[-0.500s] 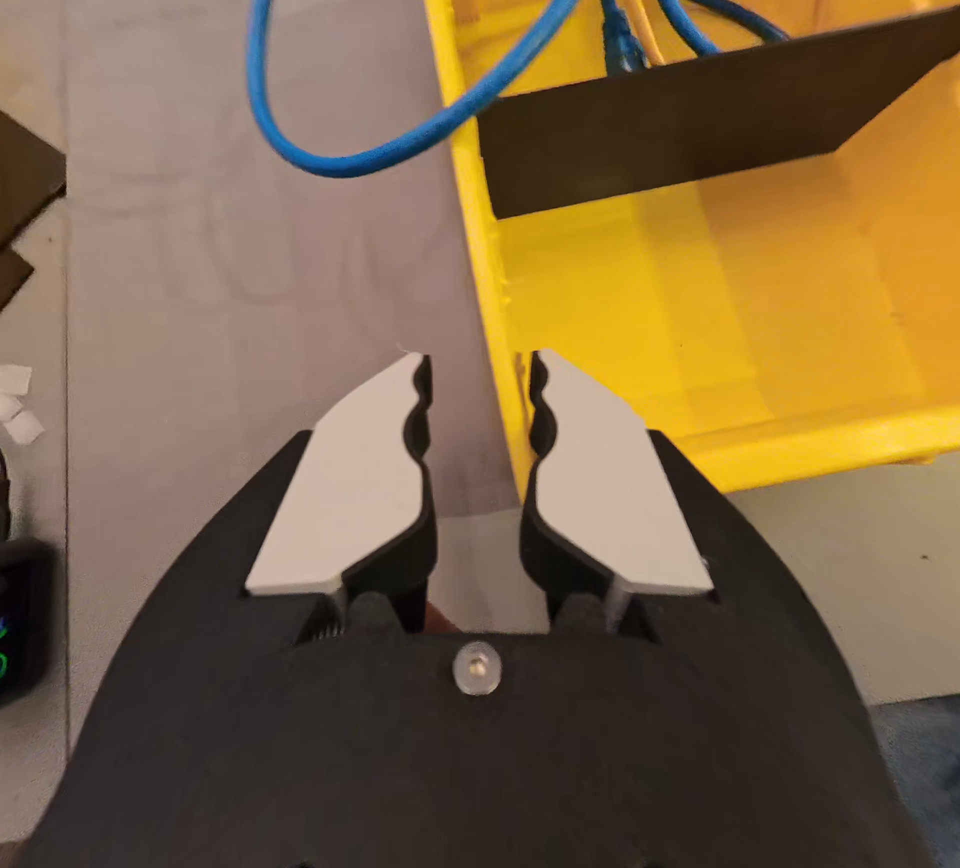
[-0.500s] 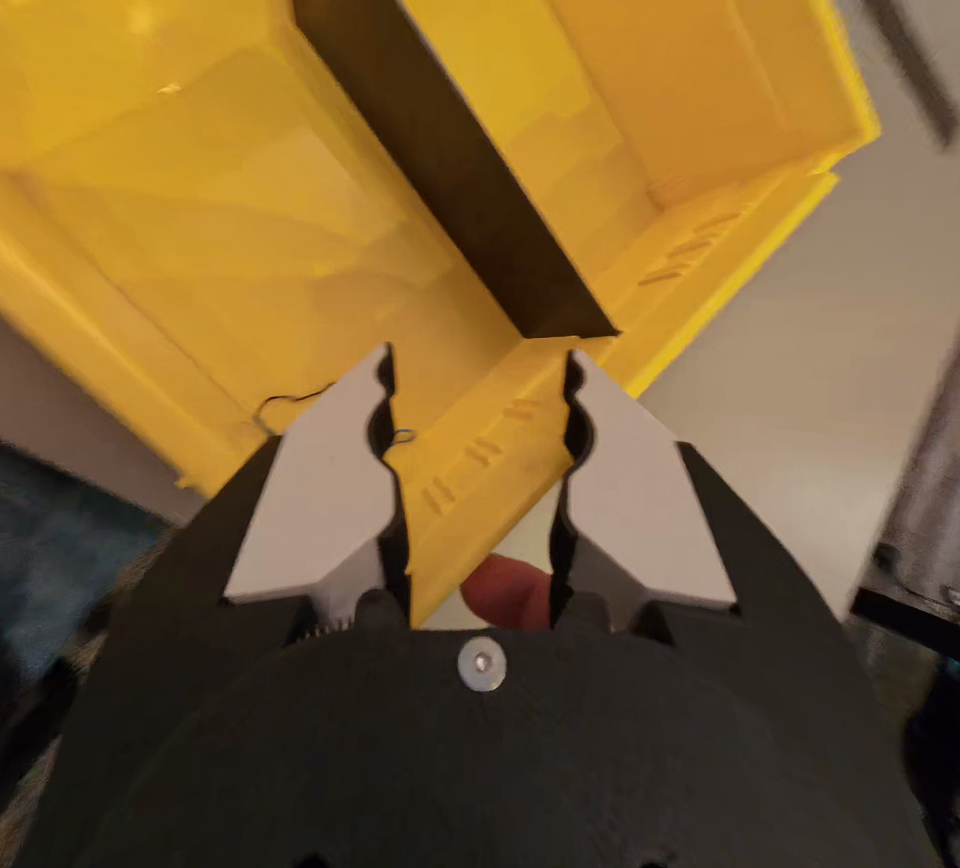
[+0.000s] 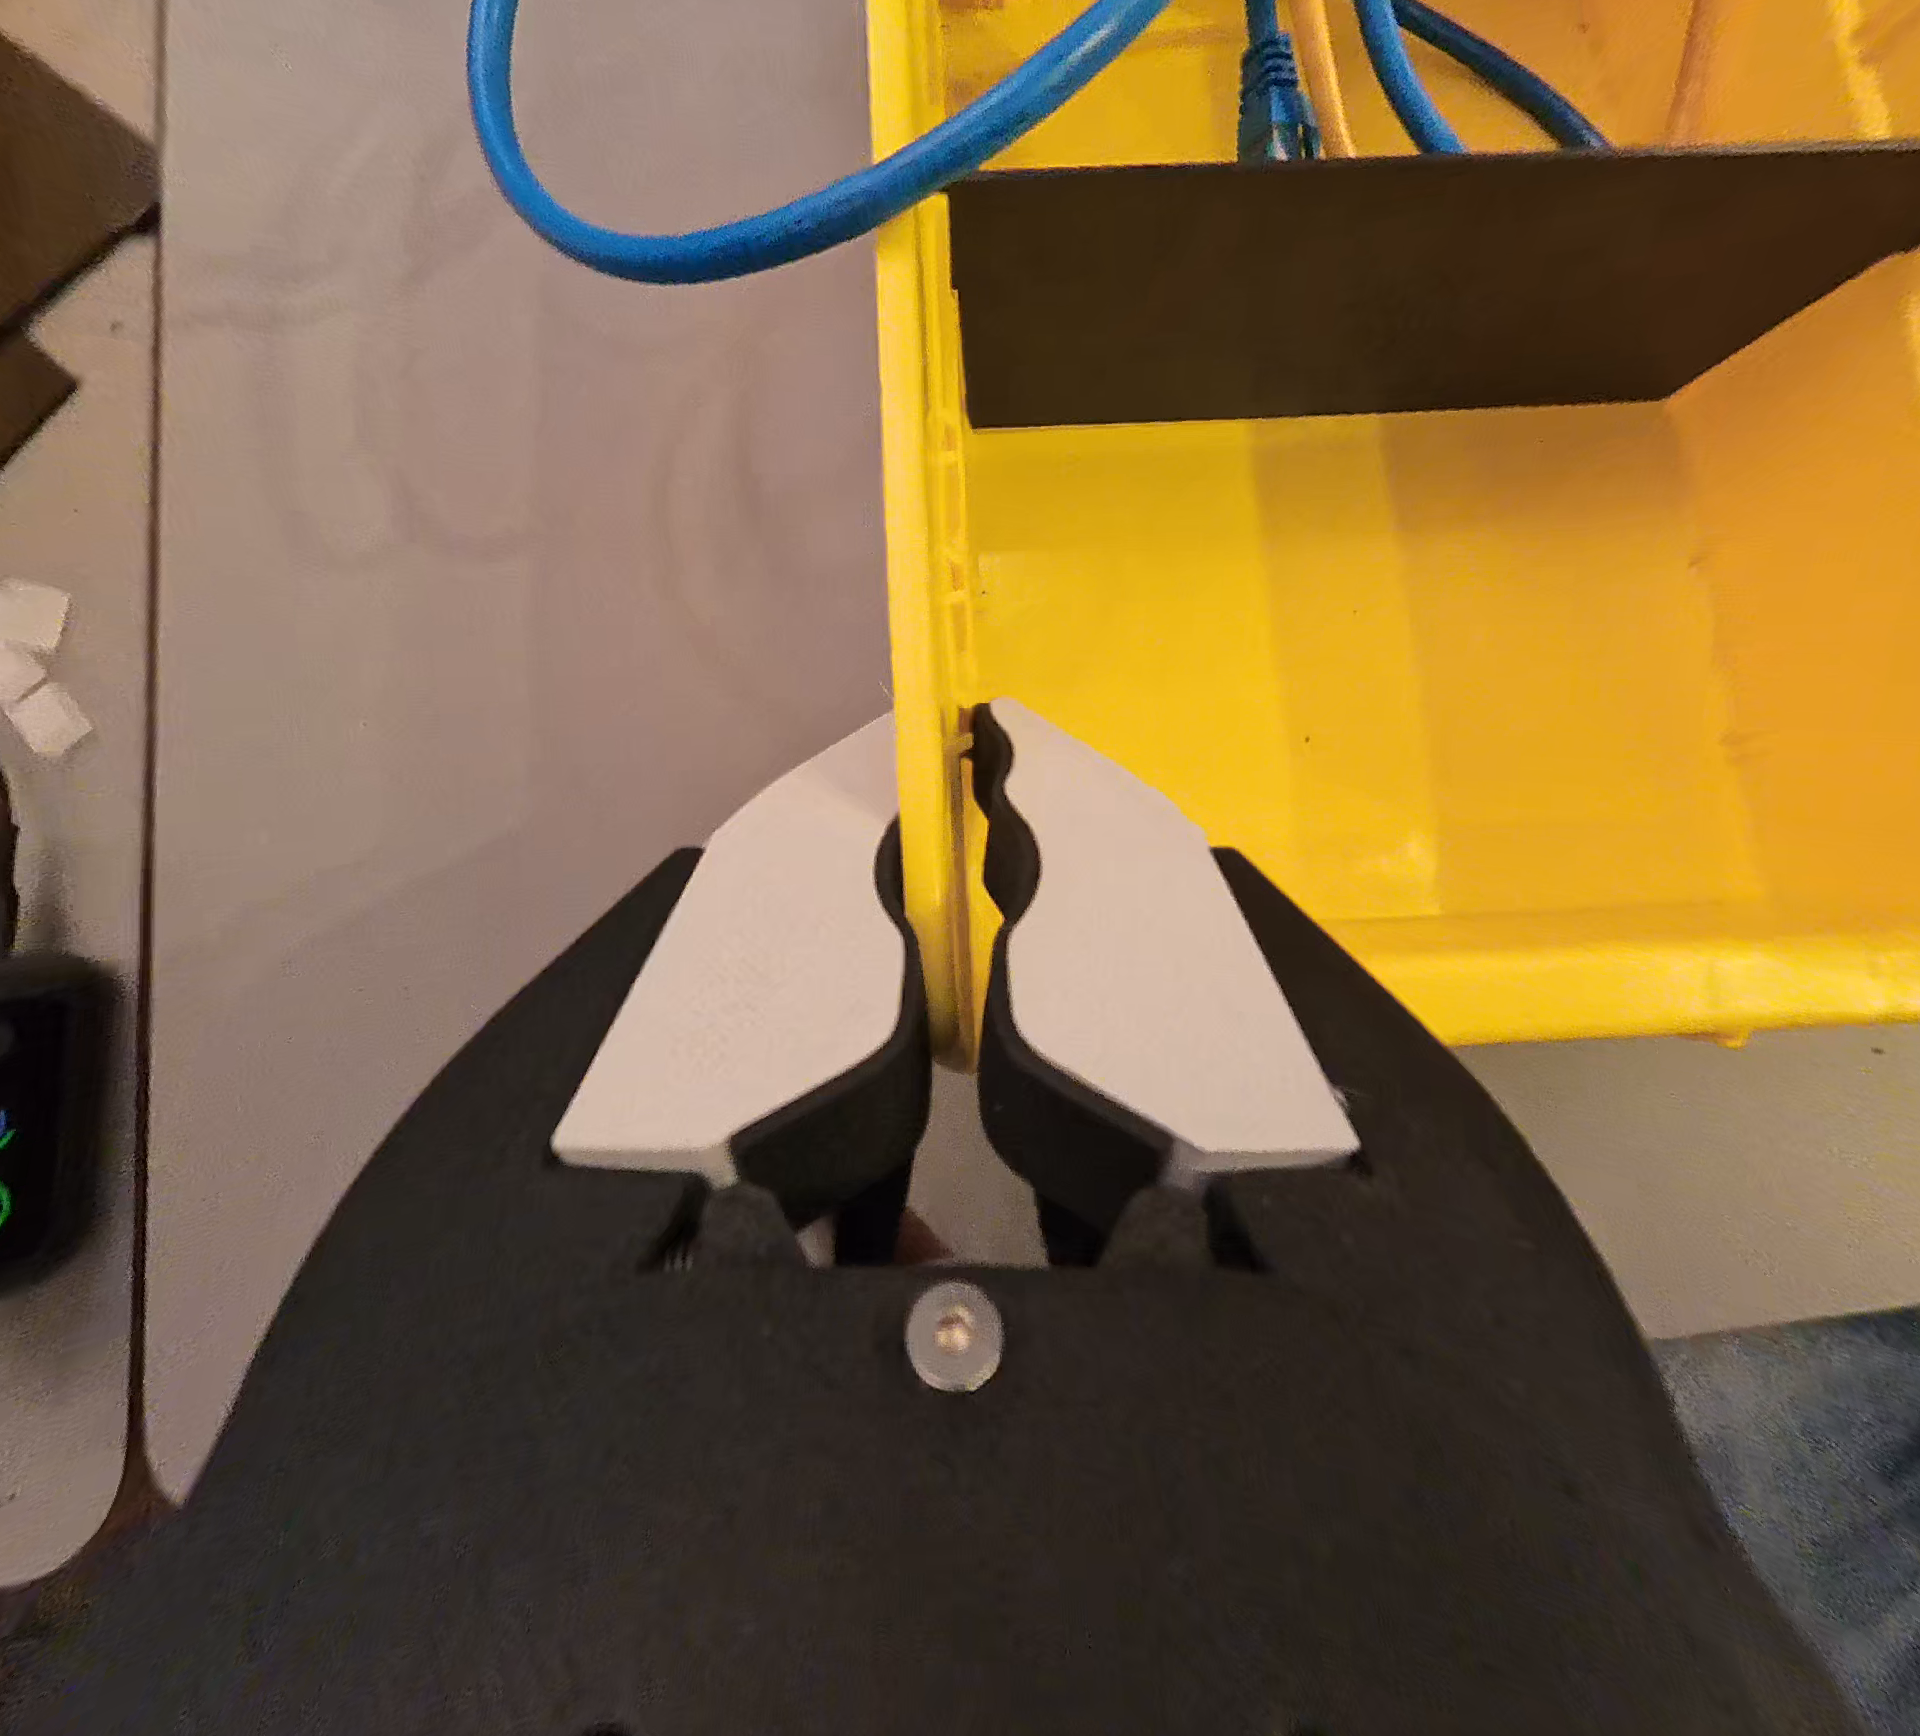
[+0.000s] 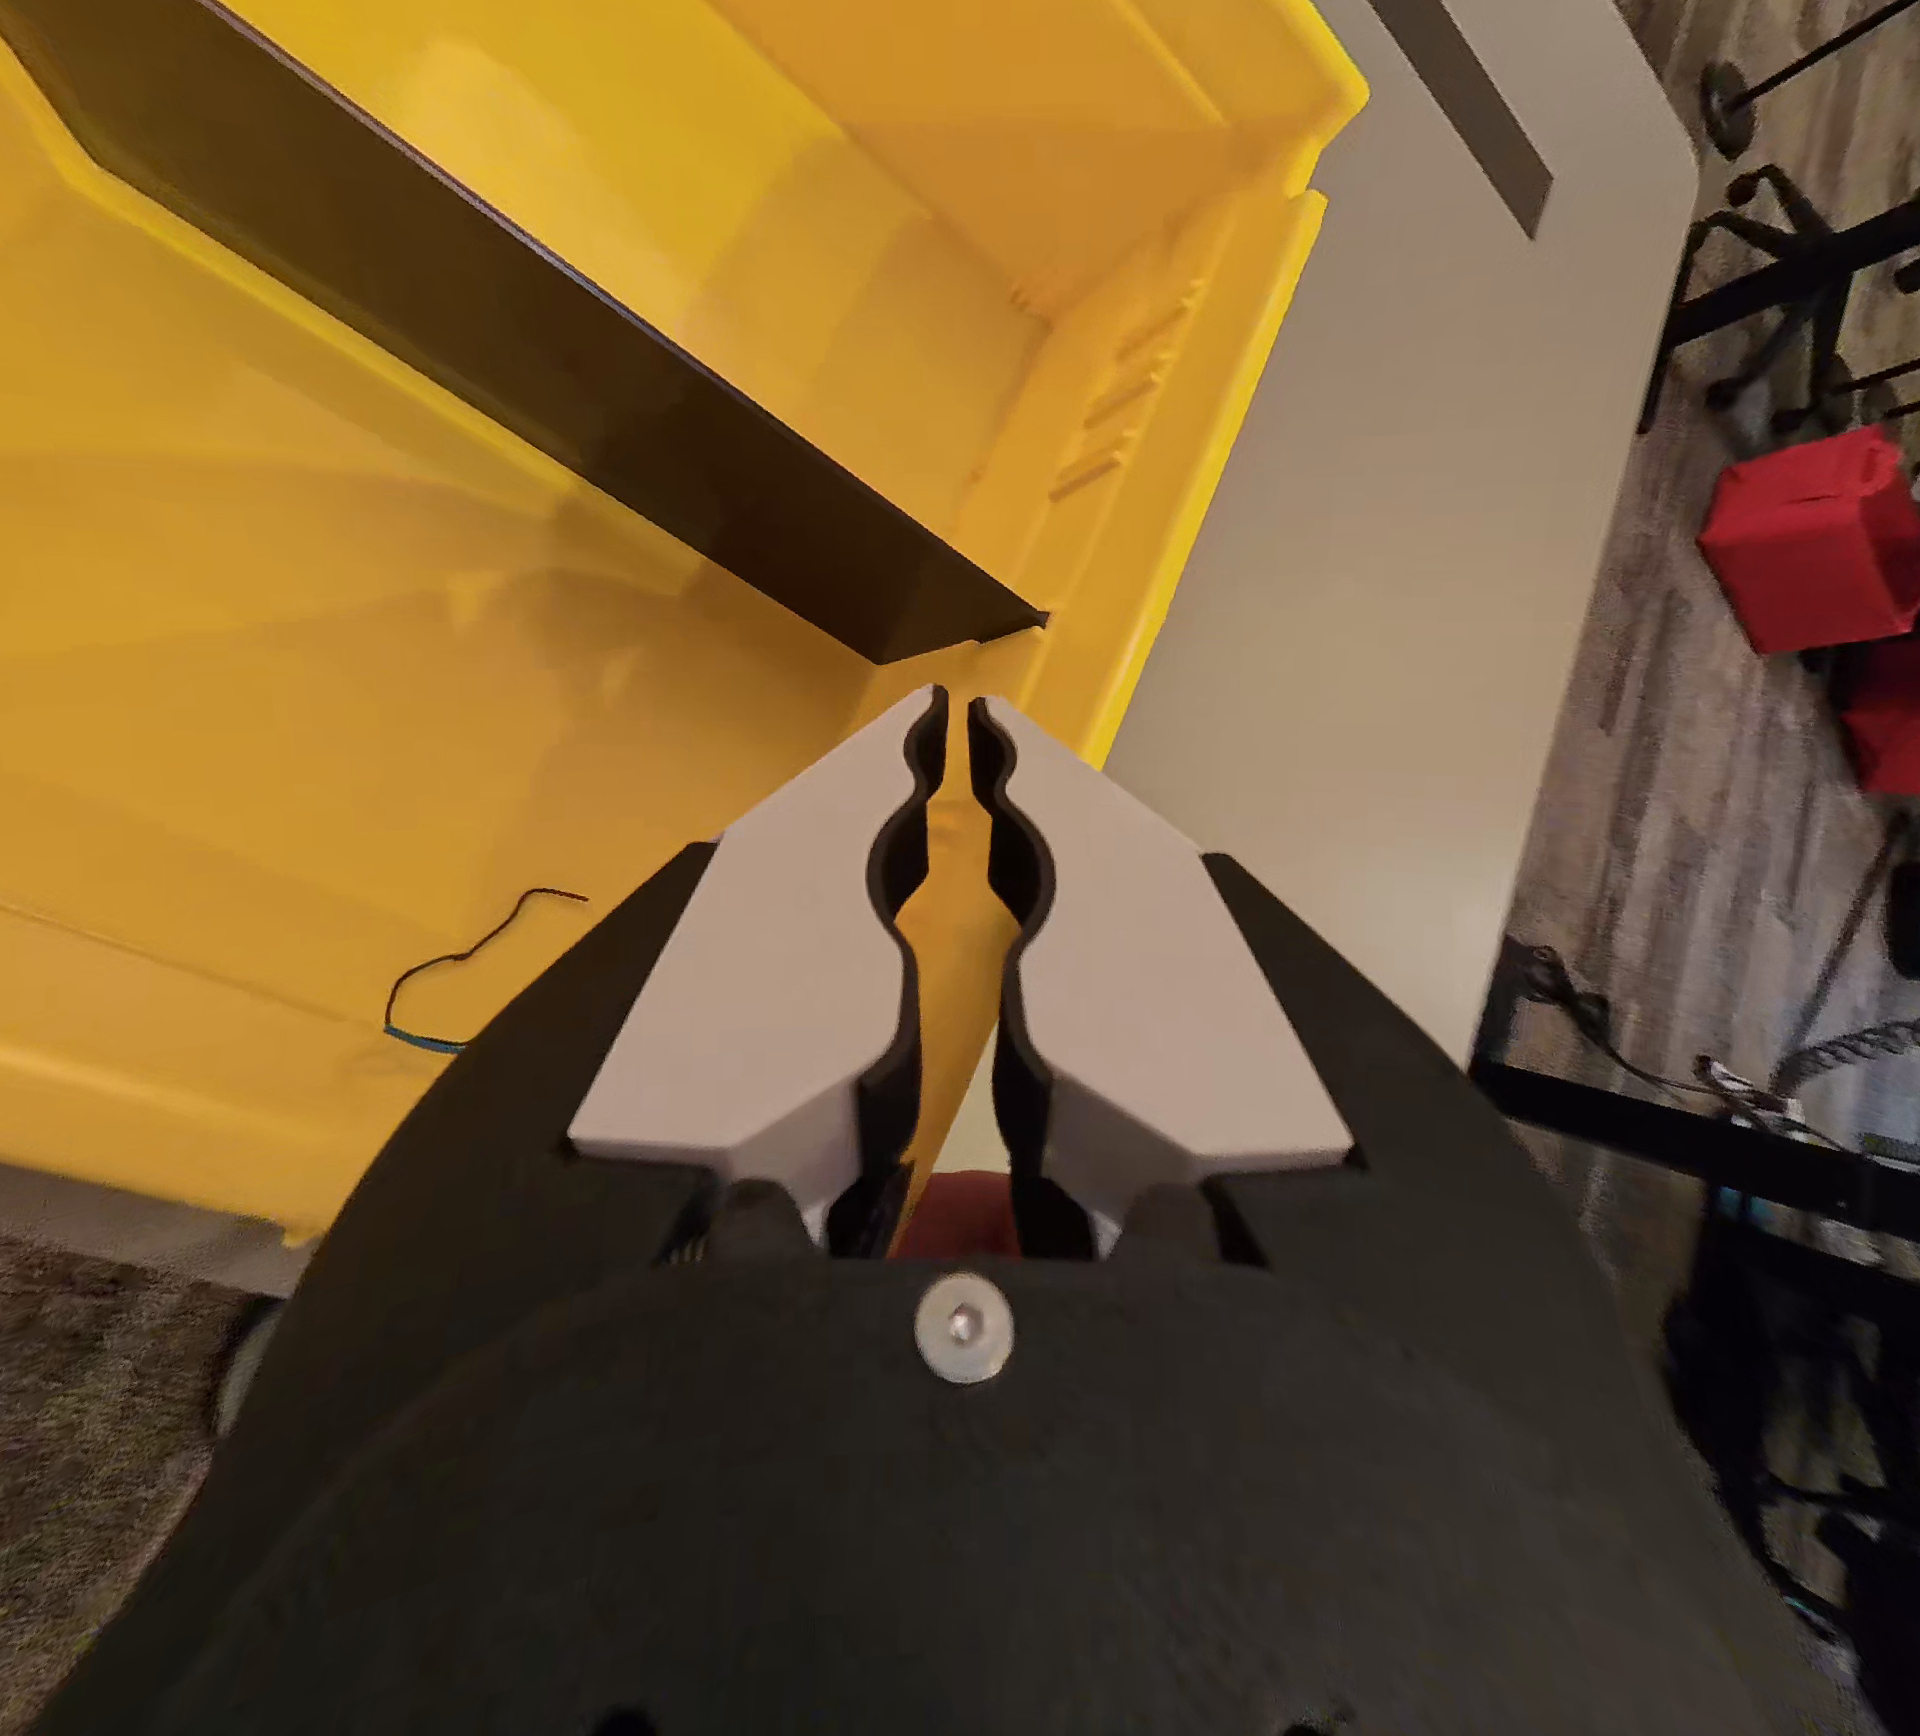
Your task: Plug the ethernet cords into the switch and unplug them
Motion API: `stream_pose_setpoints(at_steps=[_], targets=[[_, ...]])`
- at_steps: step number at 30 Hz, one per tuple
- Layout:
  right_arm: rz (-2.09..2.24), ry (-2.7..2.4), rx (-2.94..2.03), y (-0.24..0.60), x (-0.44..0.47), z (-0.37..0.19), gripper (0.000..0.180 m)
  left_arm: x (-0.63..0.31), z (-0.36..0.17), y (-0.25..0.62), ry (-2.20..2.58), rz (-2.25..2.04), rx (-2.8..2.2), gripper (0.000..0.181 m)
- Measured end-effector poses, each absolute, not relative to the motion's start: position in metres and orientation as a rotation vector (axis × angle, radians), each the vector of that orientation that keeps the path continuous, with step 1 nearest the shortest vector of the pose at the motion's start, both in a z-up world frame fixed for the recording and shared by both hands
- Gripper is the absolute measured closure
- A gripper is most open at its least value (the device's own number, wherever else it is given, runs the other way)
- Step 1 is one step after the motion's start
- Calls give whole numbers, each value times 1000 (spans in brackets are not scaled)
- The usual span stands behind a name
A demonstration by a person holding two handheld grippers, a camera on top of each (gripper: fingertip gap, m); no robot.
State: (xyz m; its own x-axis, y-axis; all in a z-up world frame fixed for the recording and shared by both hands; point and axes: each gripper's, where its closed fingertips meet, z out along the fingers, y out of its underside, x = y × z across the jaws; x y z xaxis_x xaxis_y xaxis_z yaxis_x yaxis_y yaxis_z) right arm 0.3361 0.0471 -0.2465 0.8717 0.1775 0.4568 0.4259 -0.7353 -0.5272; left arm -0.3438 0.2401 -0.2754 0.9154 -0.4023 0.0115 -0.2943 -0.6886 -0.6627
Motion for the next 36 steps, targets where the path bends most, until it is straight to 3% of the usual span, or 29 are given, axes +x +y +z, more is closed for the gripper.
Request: stream_pose_setpoints(at_steps=[23,25,29,32,36], targets=[[-669,-361,-2413,35,468,-248,174,-431,-276,238,407,-153,-2376,176],[-691,-368,-2400,36,468,-246,171,-433,-275,239,428,-103,-2354,162],[-827,-384,-2332,37,467,-233,143,-442,-247,236,364,-54,-2264,125],[-931,-370,-2289,35,466,-217,125,-444,-203,234,375,97,-2154,125],[-907,-368,-2205,39,441,-189,127,-395,-158,240,543,141,-2043,125]])
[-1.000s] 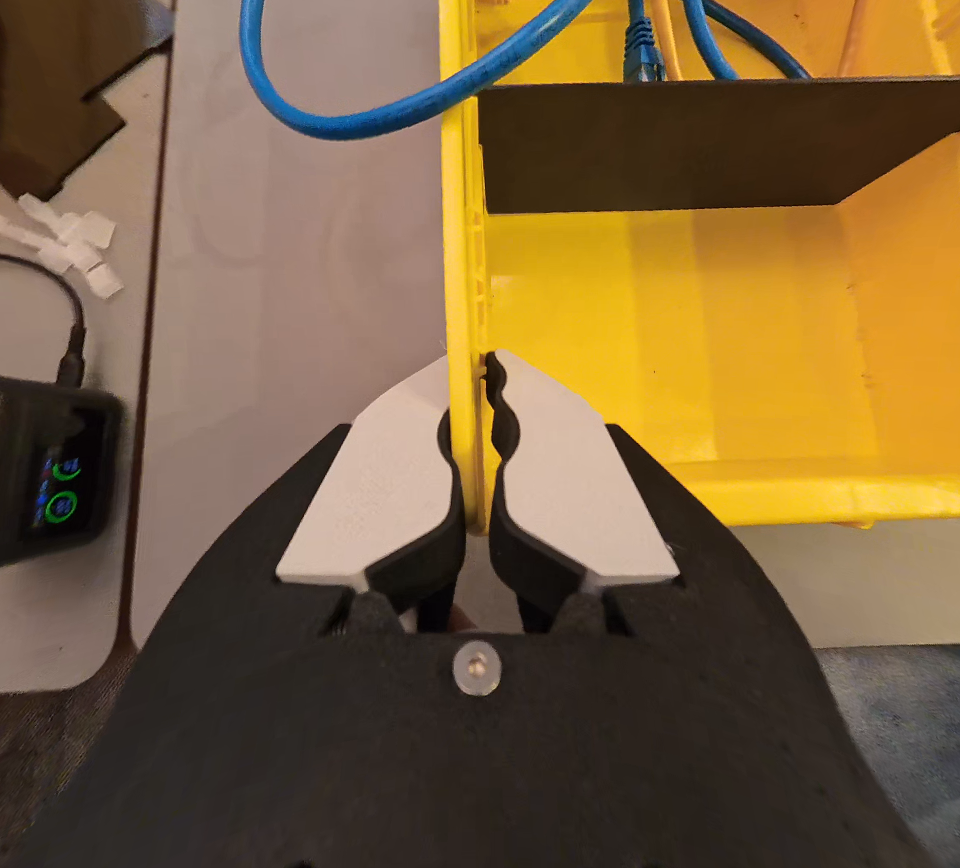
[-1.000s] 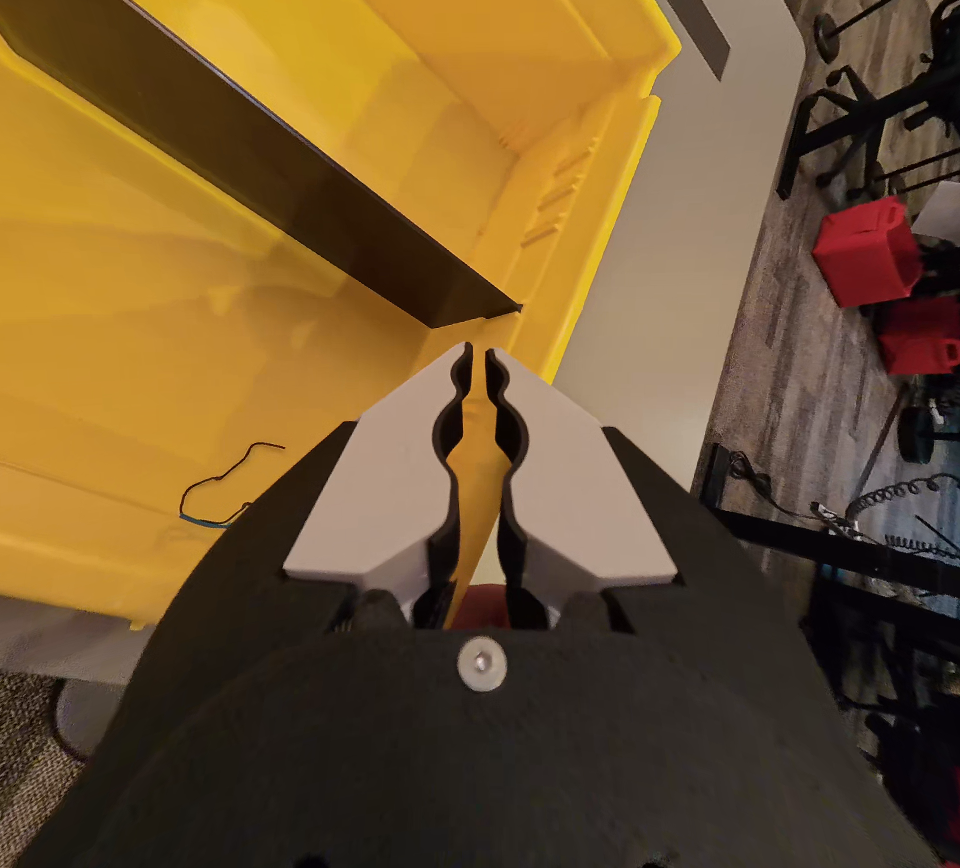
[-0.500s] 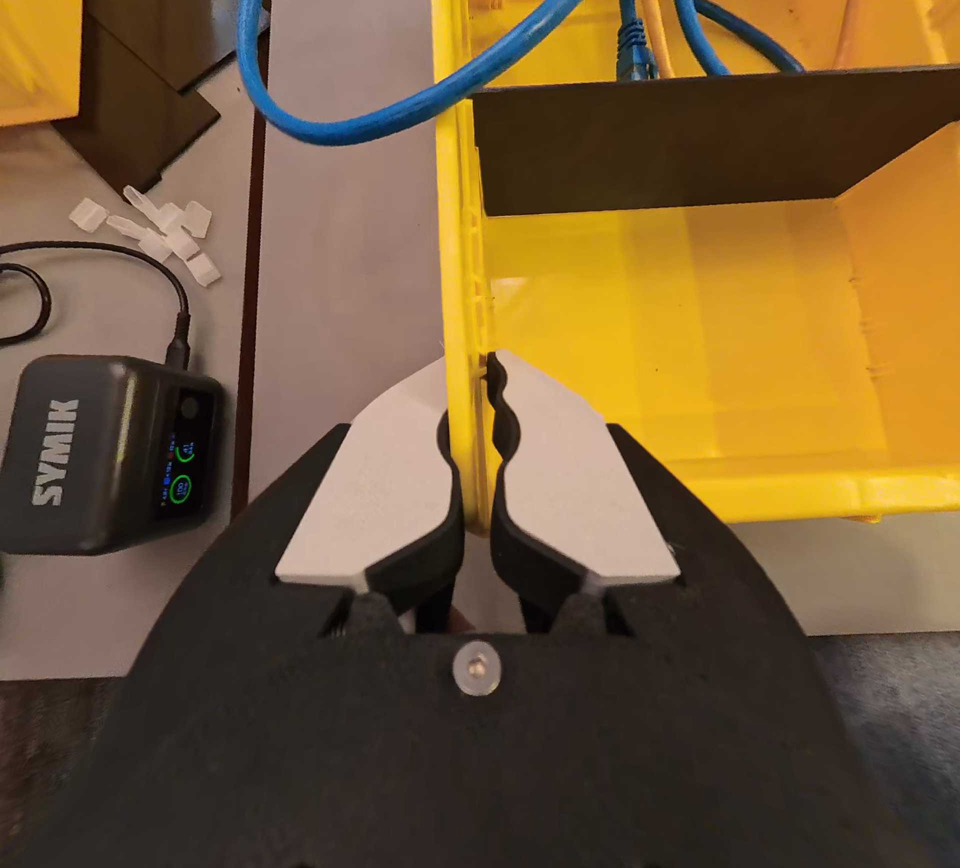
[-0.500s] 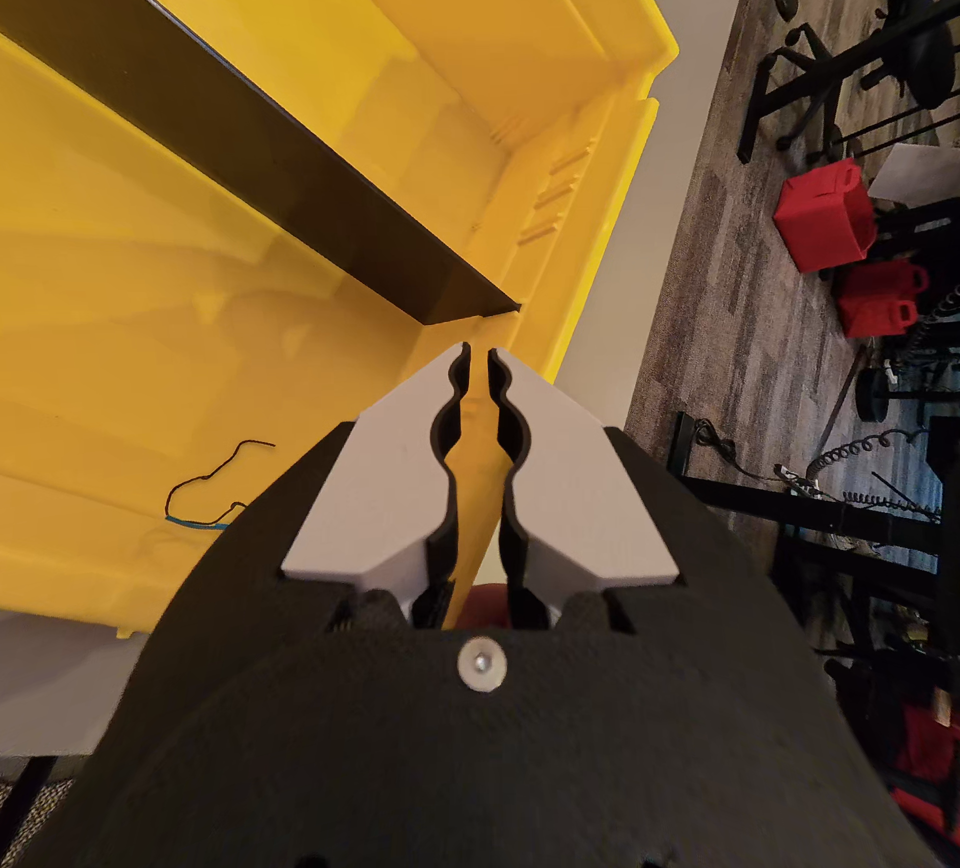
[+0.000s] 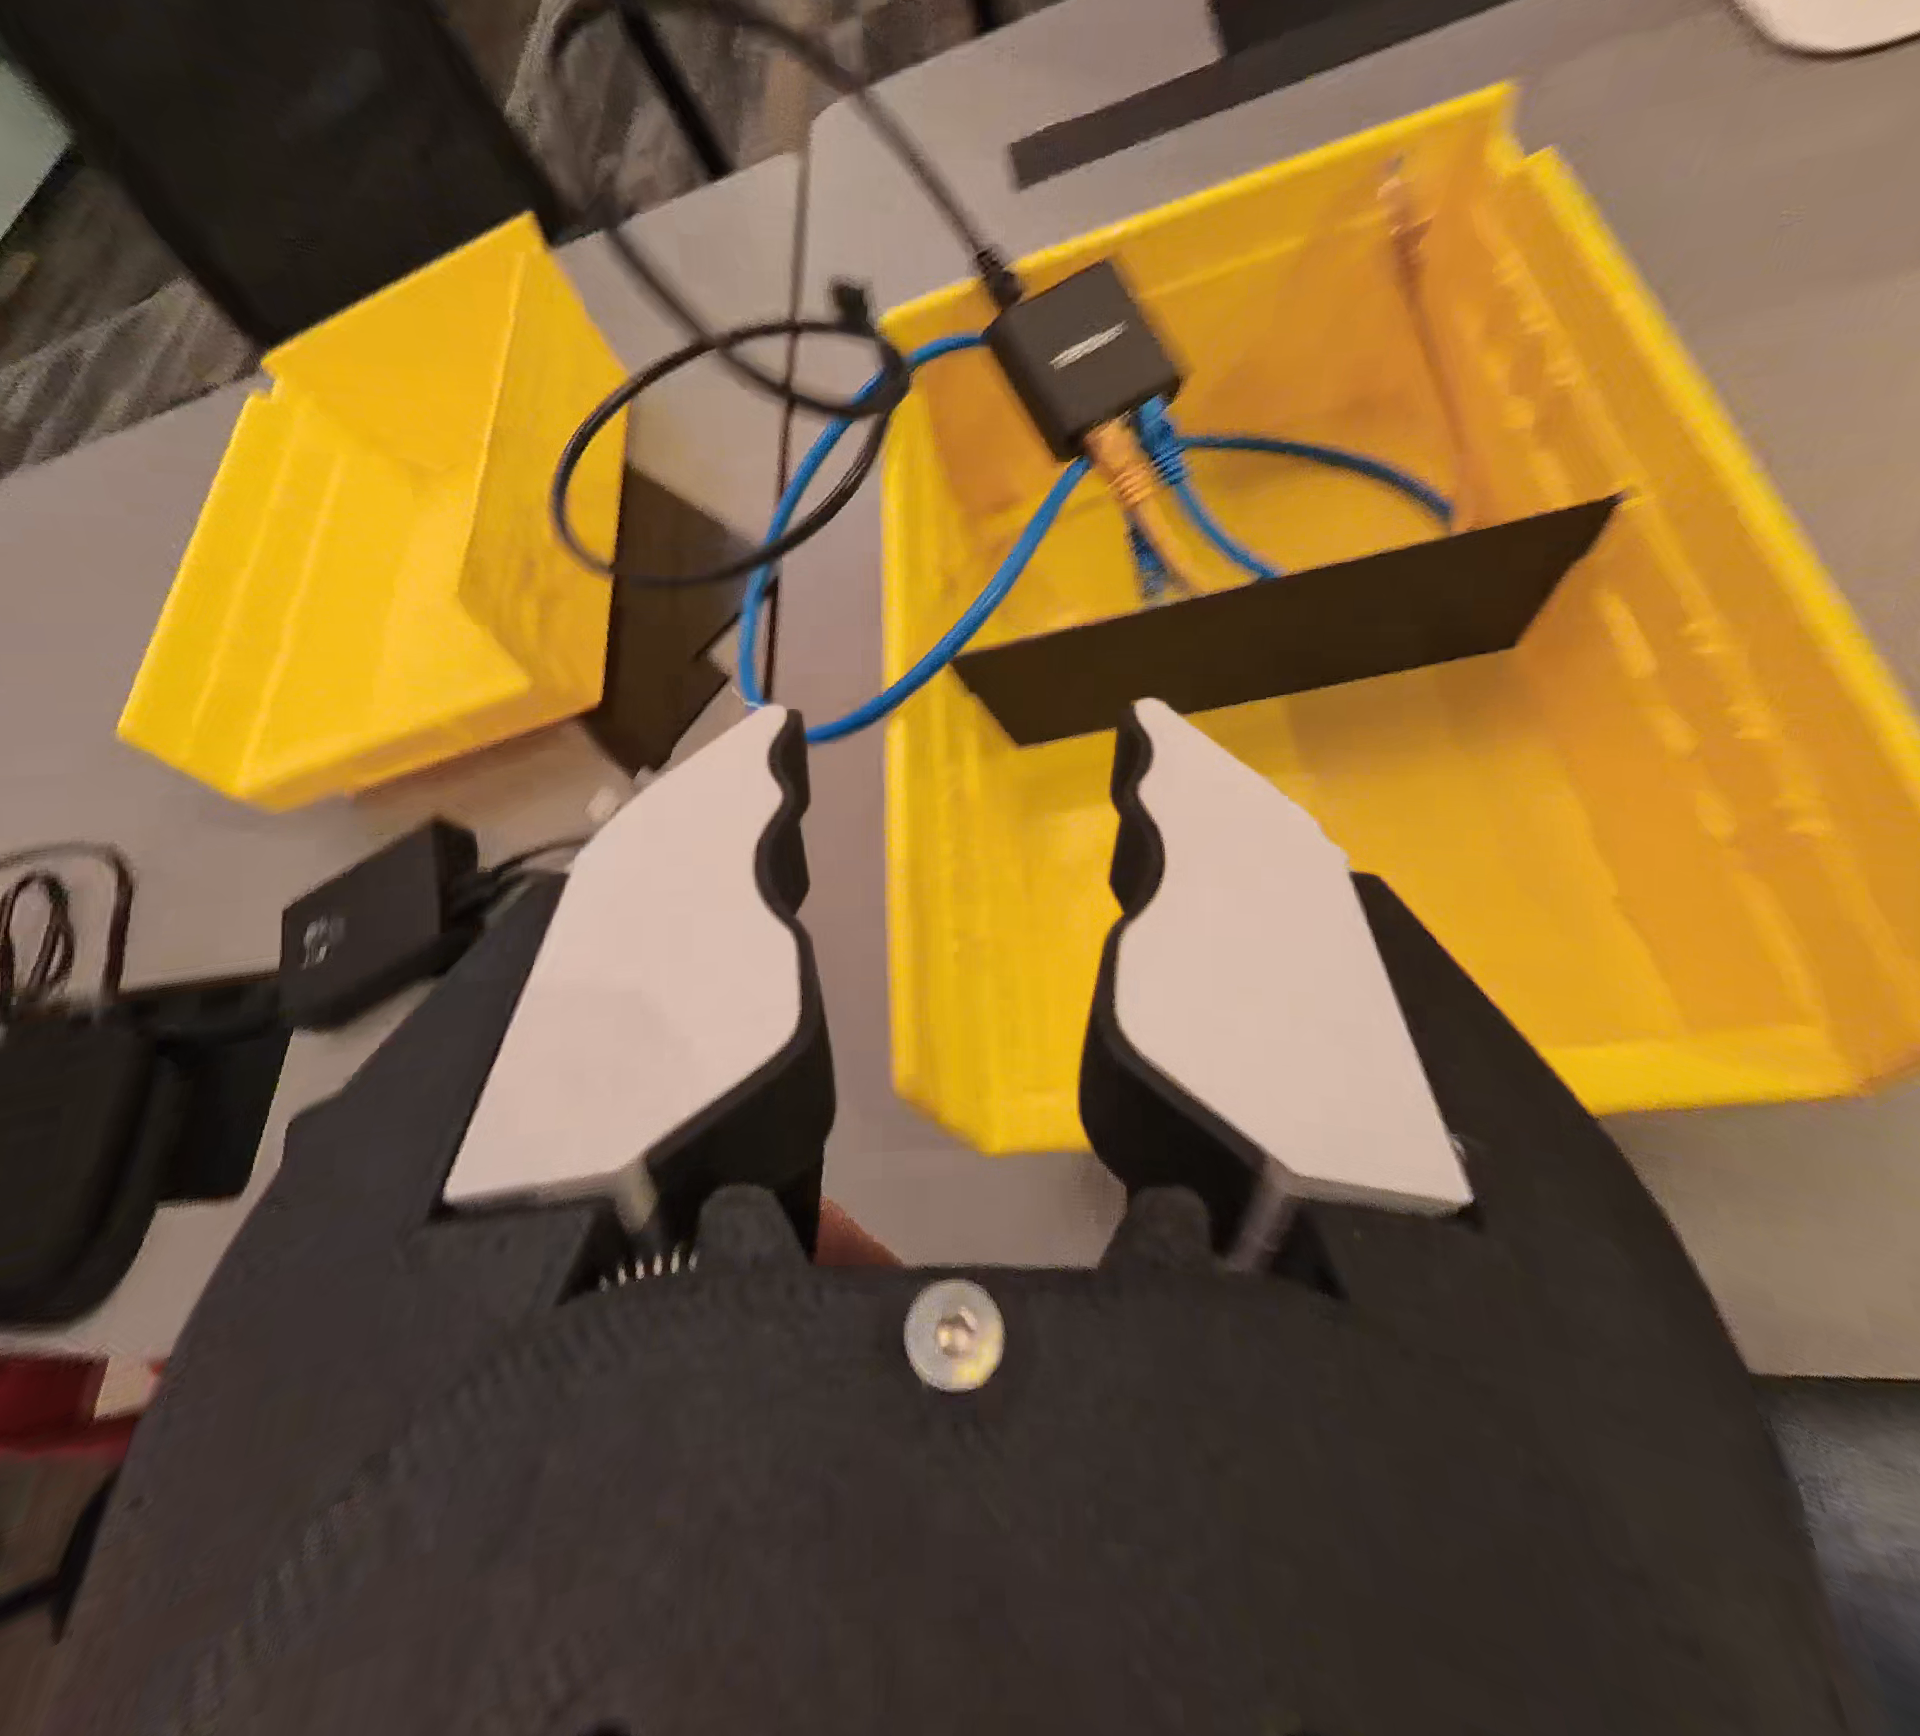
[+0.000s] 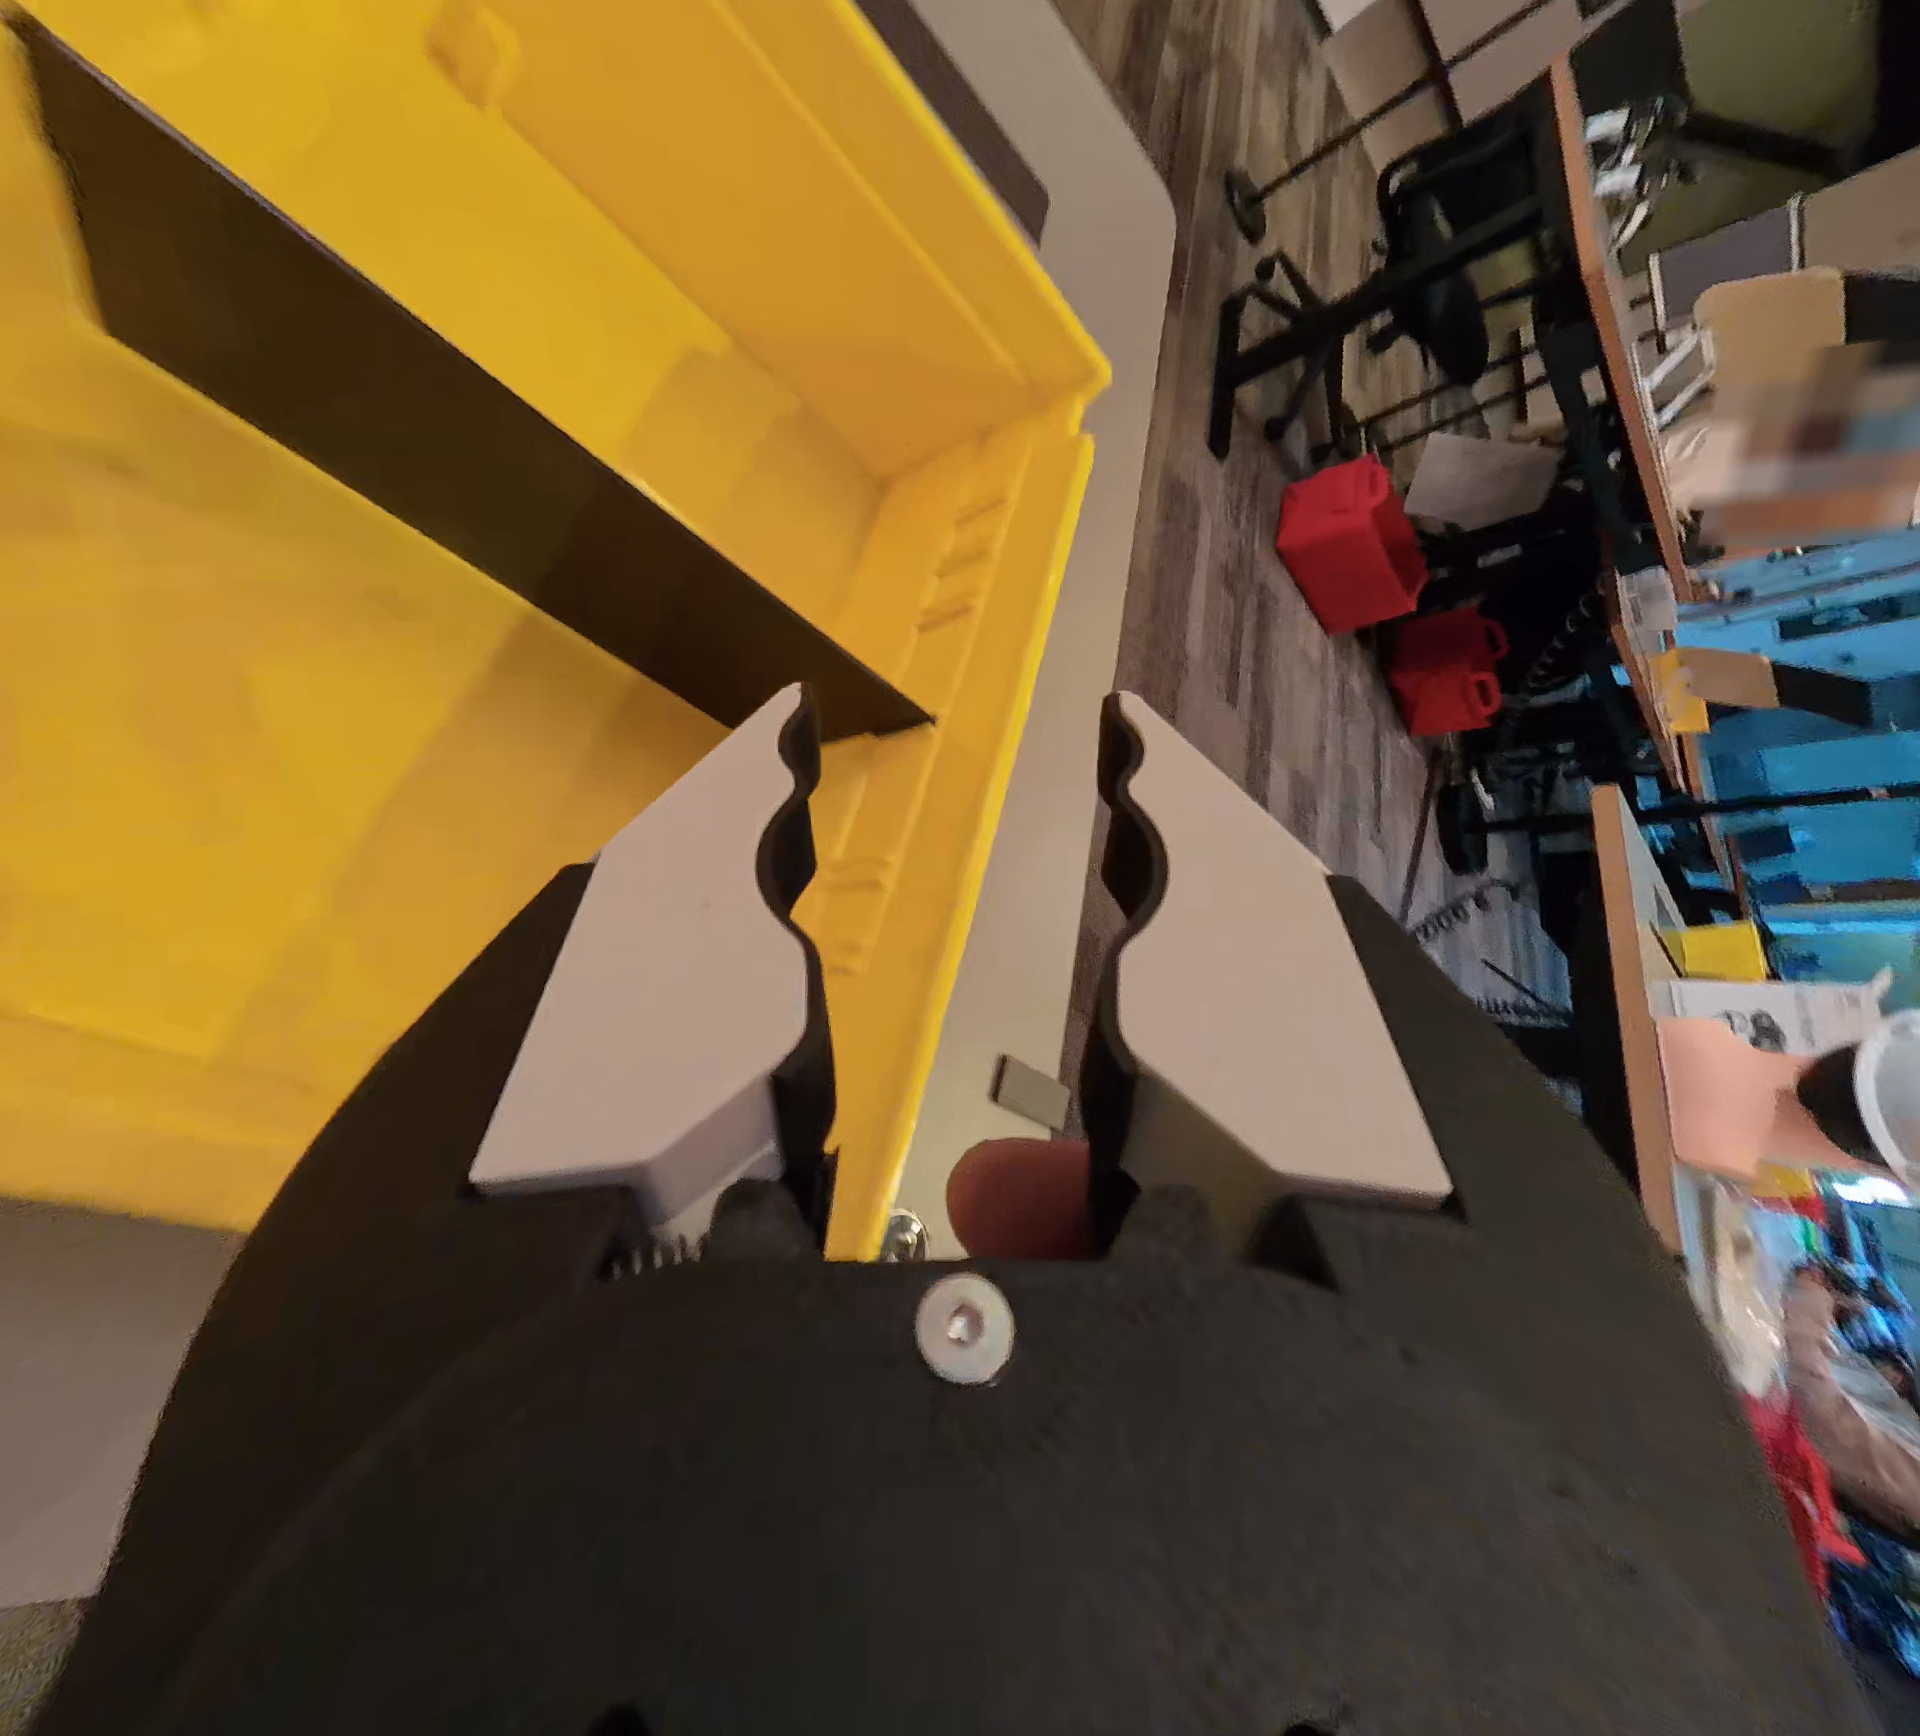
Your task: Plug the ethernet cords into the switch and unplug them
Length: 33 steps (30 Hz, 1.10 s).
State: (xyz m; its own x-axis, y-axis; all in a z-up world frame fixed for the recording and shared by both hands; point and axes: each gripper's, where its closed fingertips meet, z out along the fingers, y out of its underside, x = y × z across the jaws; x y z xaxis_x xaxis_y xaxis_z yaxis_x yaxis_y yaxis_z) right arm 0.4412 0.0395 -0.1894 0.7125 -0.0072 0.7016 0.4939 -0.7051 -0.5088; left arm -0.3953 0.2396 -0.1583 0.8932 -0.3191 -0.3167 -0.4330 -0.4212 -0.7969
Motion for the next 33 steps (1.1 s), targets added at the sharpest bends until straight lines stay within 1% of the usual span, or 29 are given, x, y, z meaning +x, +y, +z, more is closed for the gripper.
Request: stream_pose_setpoints(at_steps=[3,6,9,14,17,21,25,33], targets=[[-854,-409,-2111,49,404,-166,132,-359,-151,262,635,158,-2039,119],[-764,-482,-2034,62,356,-153,137,-329,-156,297,671,143,-2061,116],[-709,-565,-1985,72,315,-150,137,-304,-180,331,694,107,-2162,108],[-588,-663,-1946,81,262,-157,138,-301,-228,369,753,278,-2361,106],[-525,-696,-1950,84,243,-168,139,-314,-249,387,742,387,-2437,108],[-479,-738,-1952,86,225,-180,141,-329,-263,401,708,484,-2514,109],[-437,-756,-1949,87,212,-187,142,-335,-275,406,661,472,-2585,101],[-400,-800,-1942,88,198,-197,143,-334,-275,407,640,339,-2568,105]])
